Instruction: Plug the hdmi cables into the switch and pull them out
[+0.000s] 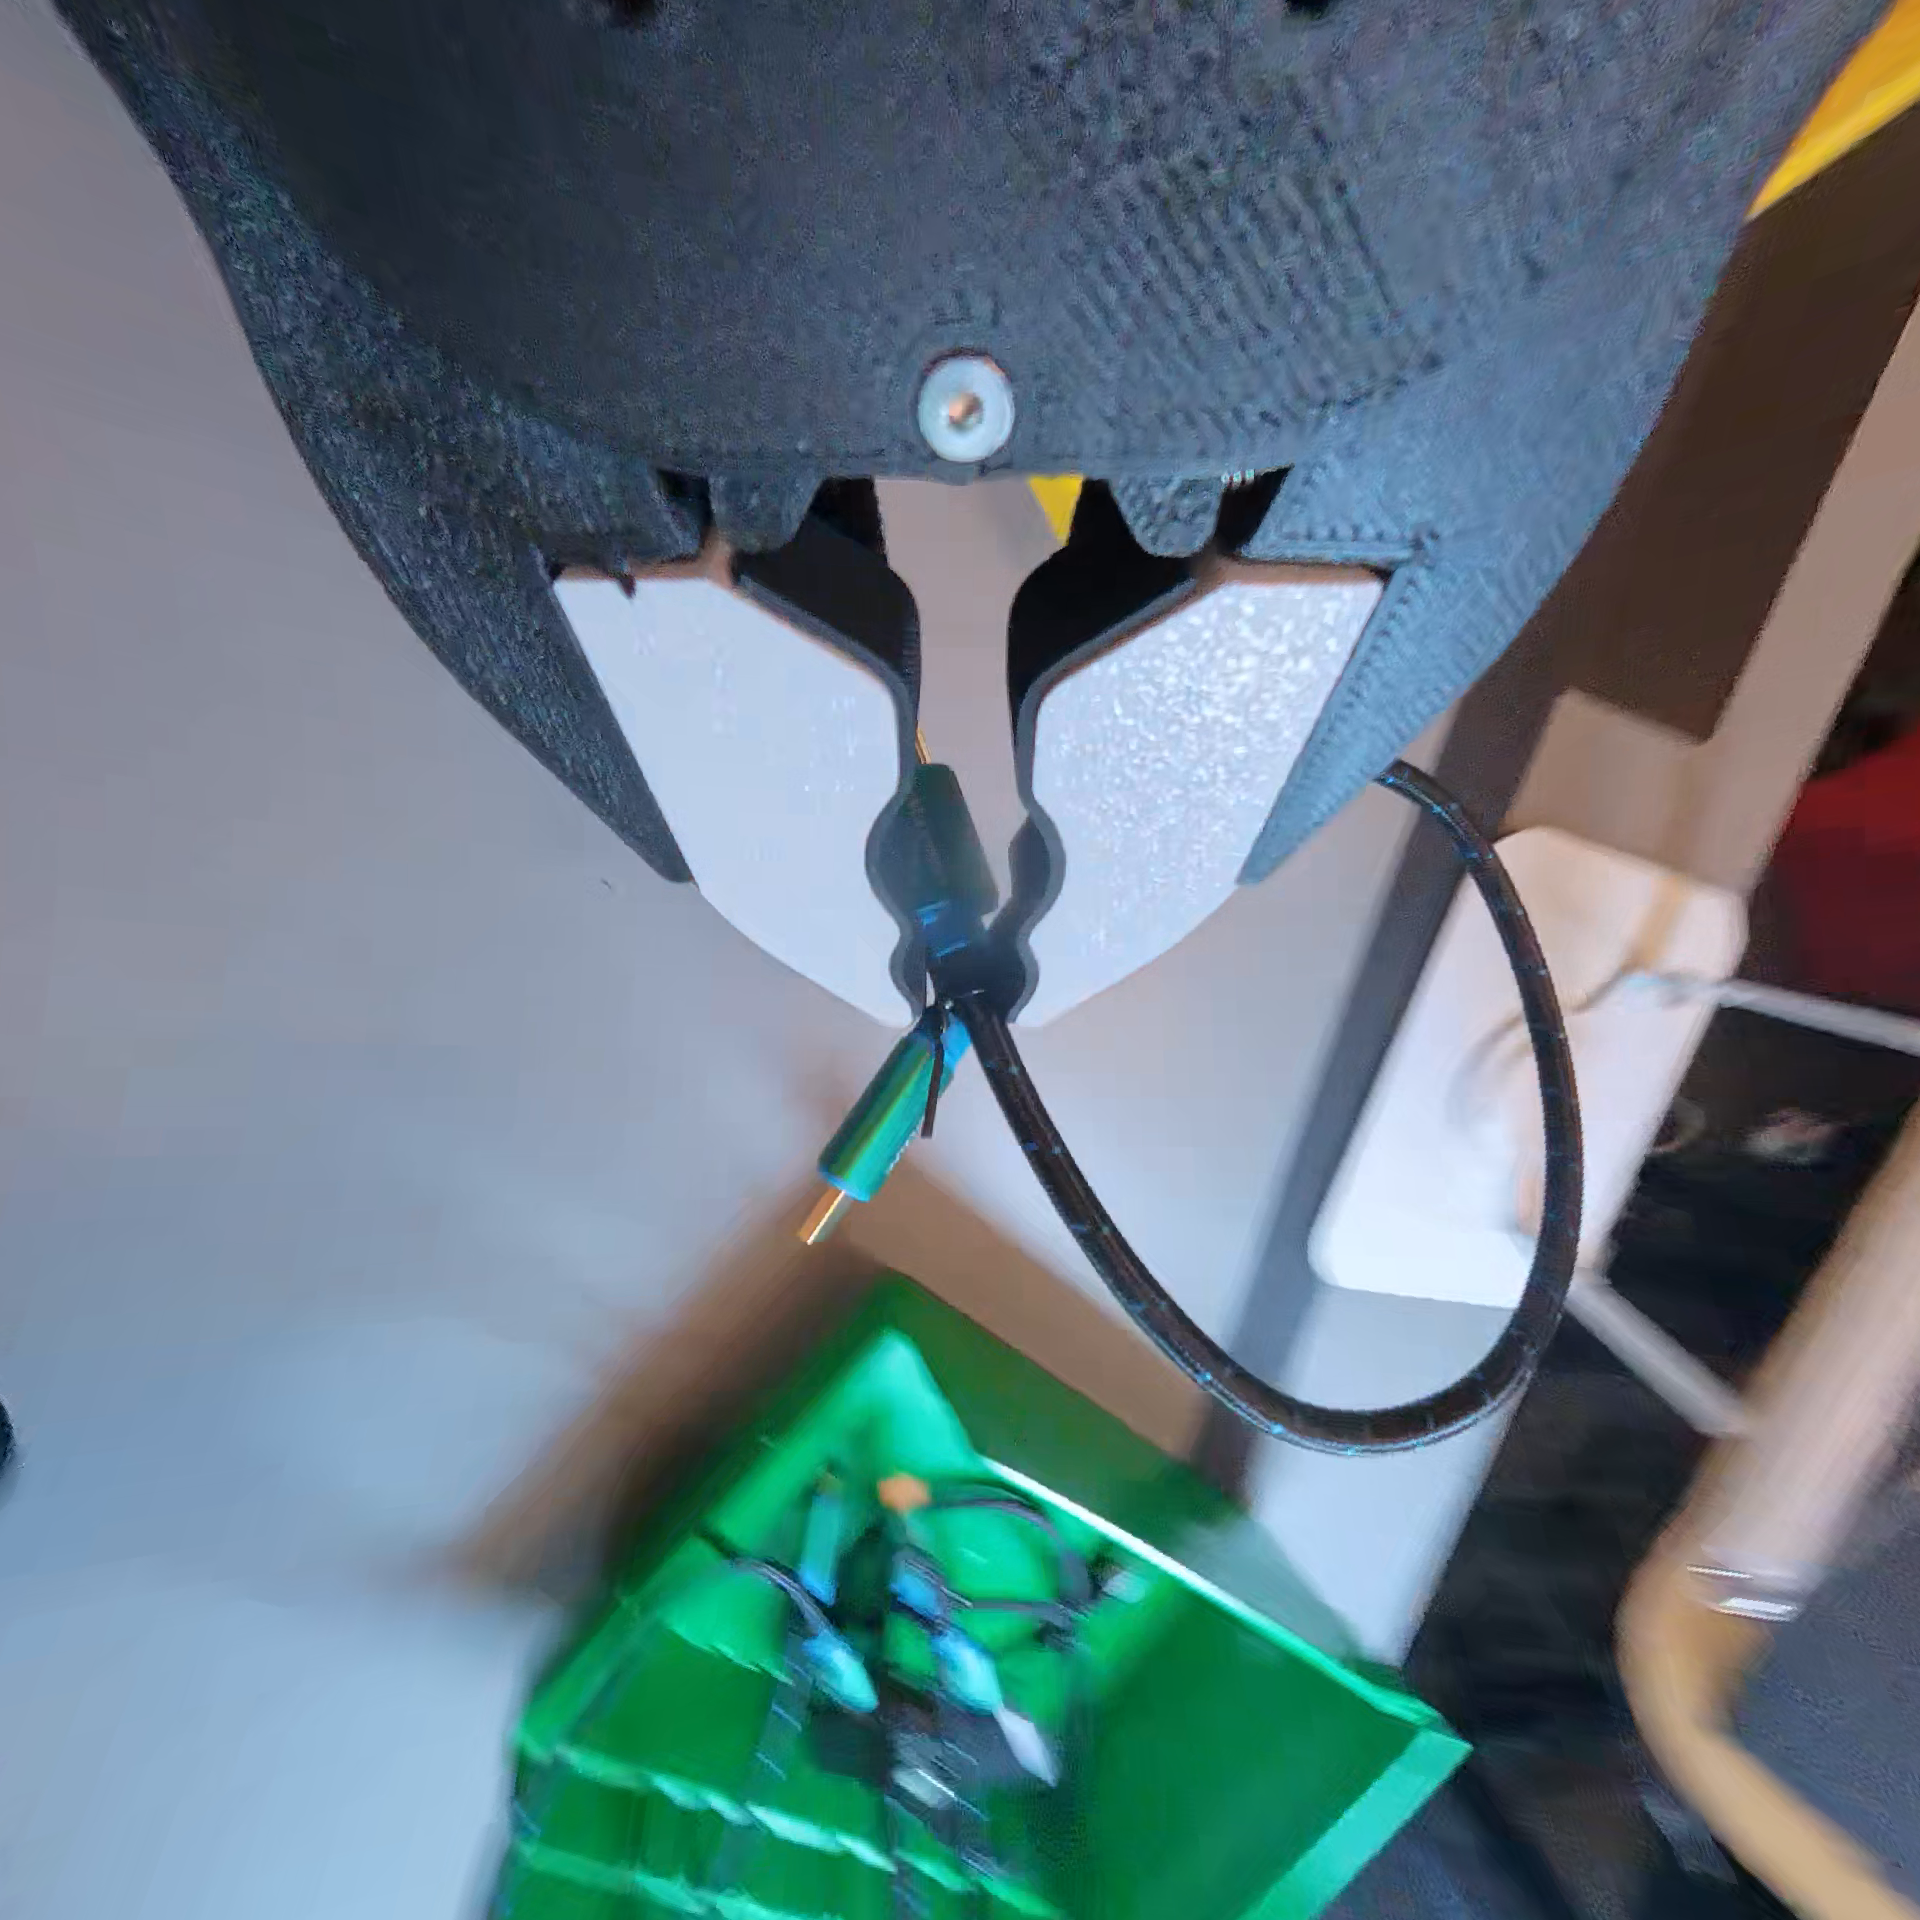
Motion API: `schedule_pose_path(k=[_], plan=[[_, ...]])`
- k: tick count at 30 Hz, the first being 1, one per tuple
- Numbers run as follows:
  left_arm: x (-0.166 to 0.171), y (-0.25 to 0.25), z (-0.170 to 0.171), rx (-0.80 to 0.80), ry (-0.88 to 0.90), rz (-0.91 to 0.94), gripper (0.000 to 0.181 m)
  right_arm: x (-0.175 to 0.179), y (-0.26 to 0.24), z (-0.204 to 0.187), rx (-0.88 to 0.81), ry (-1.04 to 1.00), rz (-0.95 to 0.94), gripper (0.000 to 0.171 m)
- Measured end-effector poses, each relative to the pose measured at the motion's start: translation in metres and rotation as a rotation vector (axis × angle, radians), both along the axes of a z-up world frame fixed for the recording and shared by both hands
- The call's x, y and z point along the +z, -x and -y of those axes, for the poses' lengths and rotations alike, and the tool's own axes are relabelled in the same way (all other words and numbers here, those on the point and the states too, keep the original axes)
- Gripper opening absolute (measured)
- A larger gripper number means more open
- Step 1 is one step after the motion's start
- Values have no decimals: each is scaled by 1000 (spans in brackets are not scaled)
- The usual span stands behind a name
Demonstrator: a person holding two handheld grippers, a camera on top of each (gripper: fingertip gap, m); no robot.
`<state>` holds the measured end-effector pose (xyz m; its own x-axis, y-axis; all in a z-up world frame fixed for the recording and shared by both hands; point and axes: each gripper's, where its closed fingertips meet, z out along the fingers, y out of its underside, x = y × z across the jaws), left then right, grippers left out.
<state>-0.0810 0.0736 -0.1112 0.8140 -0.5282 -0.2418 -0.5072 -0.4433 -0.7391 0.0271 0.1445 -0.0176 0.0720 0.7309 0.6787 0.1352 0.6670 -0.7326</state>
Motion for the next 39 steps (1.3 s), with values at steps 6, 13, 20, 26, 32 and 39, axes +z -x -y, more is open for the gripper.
schedule_pose_path(k=[6,13,20,26,32,39], plan=[[30,17,2,139,-139,-217,13,-35,22,36,125,-120,109,15],[16,1,0,138,-135,-385,13,-74,39,44,120,-210,226,15],[6,-1,-2,144,-104,-356,13,-84,42,44,104,-254,260,15],[6,-2,-3,173,-113,-392,13,-85,42,42,79,-260,264,15],[-3,0,-3,221,-59,-427,13,-88,42,49,141,-112,272,14],[-19,-21,-1,120,-2,-321,12,-90,35,61,253,6,302,14]])
